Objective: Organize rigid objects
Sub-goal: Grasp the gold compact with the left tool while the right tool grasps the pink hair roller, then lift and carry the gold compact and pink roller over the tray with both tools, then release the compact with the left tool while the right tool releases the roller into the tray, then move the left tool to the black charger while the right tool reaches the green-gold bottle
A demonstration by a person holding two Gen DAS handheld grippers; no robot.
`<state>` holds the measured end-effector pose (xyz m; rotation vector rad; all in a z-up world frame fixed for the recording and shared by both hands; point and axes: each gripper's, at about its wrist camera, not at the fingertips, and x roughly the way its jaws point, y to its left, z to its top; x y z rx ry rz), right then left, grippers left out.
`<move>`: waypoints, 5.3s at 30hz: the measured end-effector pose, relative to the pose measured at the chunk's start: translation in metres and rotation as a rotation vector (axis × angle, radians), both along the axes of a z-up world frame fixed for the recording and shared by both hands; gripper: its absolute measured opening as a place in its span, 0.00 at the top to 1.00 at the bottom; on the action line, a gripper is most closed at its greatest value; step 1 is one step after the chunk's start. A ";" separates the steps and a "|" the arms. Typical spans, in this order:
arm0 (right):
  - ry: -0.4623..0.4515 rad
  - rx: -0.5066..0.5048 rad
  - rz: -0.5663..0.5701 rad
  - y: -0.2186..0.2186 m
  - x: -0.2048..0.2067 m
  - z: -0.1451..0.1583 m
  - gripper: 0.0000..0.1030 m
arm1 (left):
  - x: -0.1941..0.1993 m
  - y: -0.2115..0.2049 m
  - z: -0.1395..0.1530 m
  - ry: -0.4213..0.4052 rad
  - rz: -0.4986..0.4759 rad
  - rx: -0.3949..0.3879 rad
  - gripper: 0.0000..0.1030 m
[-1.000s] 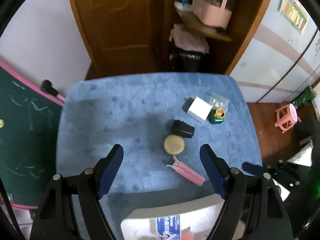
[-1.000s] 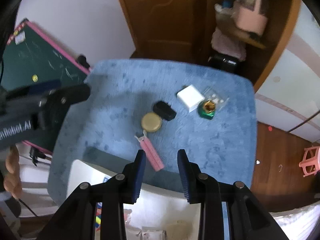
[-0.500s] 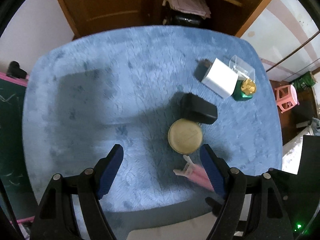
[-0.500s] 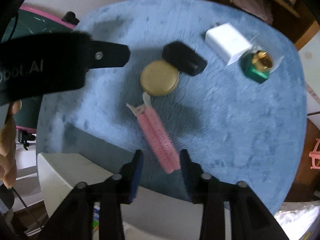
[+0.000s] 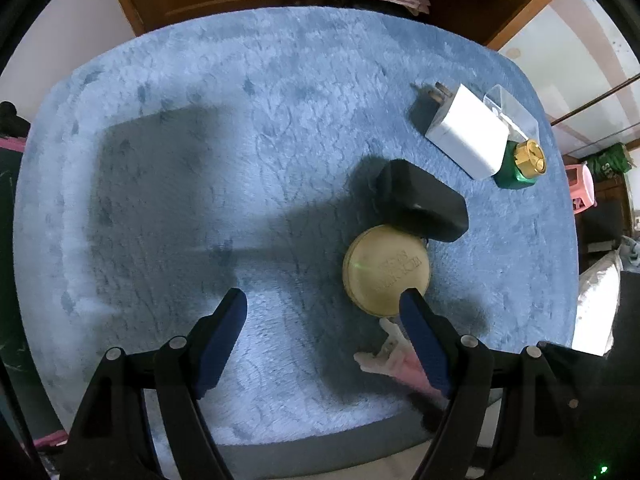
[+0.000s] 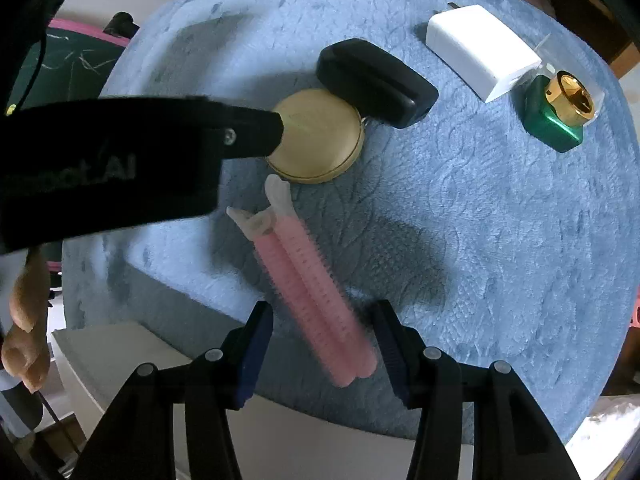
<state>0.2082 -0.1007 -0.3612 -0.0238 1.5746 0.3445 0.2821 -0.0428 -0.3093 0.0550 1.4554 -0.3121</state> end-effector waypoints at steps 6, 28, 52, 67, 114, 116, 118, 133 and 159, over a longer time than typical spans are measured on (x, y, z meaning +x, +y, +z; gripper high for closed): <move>0.033 0.060 -0.029 -0.013 -0.007 0.002 0.71 | 0.001 -0.014 -0.006 0.013 -0.018 0.000 0.21; 0.023 0.063 -0.072 -0.036 -0.024 0.010 0.72 | 0.009 -0.047 -0.027 -0.060 -0.005 0.072 0.29; -0.060 0.097 -0.102 -0.060 -0.045 0.062 0.75 | -0.017 -0.021 0.040 -0.241 0.088 0.052 0.43; -0.313 0.207 -0.102 -0.074 -0.105 0.199 0.75 | -0.126 0.024 0.175 -0.434 0.088 -0.076 0.43; -0.148 -0.029 -0.146 -0.098 -0.233 0.082 0.71 | -0.263 -0.043 0.060 -0.210 0.006 0.046 0.40; -0.142 -0.030 -0.143 -0.098 -0.232 0.081 0.64 | -0.262 -0.042 0.061 -0.208 0.012 0.038 0.29; -0.143 -0.018 -0.144 -0.098 -0.232 0.083 0.55 | -0.262 -0.039 0.065 -0.209 0.025 0.014 0.23; -0.194 0.007 -0.117 -0.096 -0.233 0.107 0.48 | -0.253 -0.030 0.088 -0.218 0.062 -0.021 0.23; -0.355 0.031 -0.192 -0.119 -0.174 0.201 0.48 | -0.192 -0.020 0.206 -0.445 -0.025 -0.070 0.22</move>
